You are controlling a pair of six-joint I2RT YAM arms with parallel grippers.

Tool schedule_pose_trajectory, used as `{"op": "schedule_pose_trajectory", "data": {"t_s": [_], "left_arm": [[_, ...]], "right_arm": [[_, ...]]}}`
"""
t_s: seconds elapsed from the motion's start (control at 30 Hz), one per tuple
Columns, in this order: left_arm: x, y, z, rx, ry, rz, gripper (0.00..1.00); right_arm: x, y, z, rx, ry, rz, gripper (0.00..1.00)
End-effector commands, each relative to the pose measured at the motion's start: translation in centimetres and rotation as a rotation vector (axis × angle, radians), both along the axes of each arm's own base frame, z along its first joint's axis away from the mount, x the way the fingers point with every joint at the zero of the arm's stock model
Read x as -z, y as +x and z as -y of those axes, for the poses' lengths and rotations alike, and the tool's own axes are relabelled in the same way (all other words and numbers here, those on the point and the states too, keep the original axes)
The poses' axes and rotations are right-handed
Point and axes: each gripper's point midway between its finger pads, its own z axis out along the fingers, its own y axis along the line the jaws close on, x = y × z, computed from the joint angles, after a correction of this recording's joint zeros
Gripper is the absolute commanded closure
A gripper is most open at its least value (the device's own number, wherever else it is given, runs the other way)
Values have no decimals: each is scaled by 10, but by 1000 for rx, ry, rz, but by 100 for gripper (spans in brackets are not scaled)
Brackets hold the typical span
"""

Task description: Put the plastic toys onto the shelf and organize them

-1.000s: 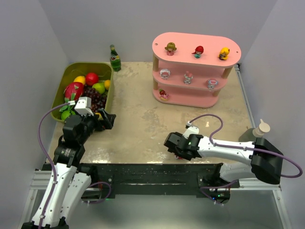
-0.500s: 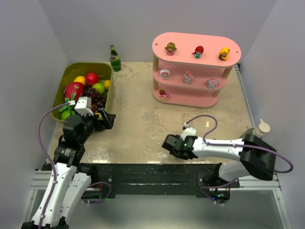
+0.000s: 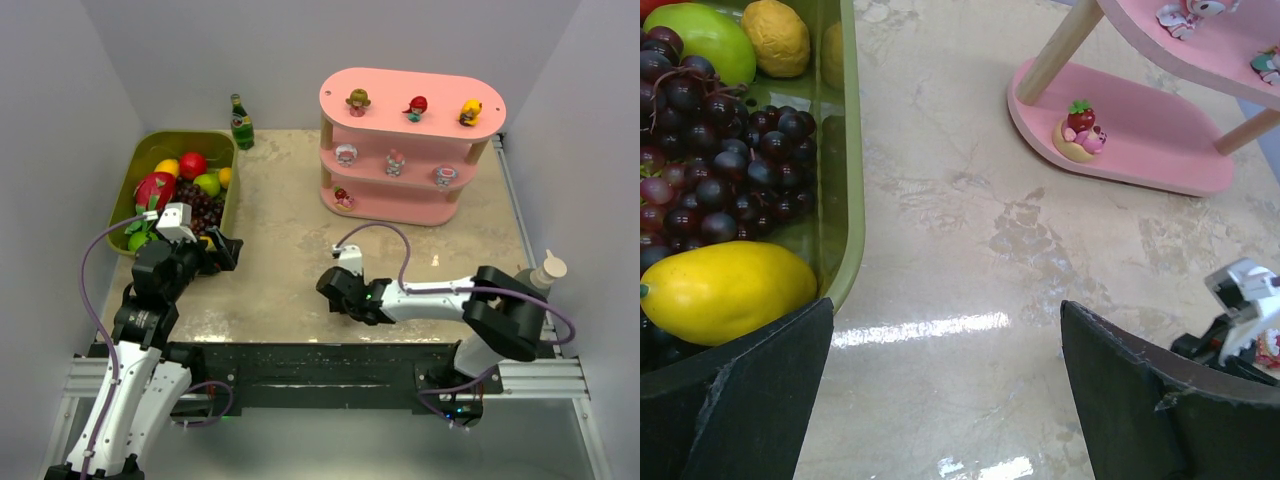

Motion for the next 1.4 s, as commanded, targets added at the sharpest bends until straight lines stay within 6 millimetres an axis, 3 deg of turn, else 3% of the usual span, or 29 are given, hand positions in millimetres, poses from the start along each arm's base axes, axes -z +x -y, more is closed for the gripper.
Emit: {"op": "schedule_pose_trajectory", "data": {"t_s": [0.0, 0.03, 0.17, 0.23, 0.3, 0.33, 0.37, 0.57, 0.8, 0.97, 1.2, 1.37], "left_arm": [[1, 0, 0, -4, -9, -4, 0], [1, 0, 0, -3, -8, -1, 0], [0, 0, 0, -2, -8, 1, 0], [0, 0, 0, 0, -9, 1, 0], [0, 0, 0, 0, -9, 1, 0], [0, 0, 0, 0, -9, 1, 0], [0, 0, 0, 0, -9, 2, 0], [0, 0, 0, -2, -9, 2, 0], [0, 0, -1, -7, -8, 0, 0], [0, 0, -1, -7, -10, 2, 0], [-3, -2, -1, -7, -11, 13, 0], [-4, -3, -2, -10, -12, 21, 0]], "right_arm": [[6, 31, -34, -226, -89, 73, 94], [3, 37, -44, -252, -87, 79, 94], [16, 61, -46, -313, -162, 69, 93], [23, 65, -49, -362, -169, 48, 86], [26, 68, -49, -389, -157, 23, 75], [28, 68, -50, -397, -154, 19, 57], [28, 67, -51, -404, -154, 14, 47], [16, 72, -52, -381, -155, 48, 13], [-4, 73, -53, -304, -183, 93, 7], [-13, 56, -55, -176, -133, 109, 7], [24, 44, -44, 5, -121, 31, 6], [52, 41, -22, 155, -172, 15, 8]]}}
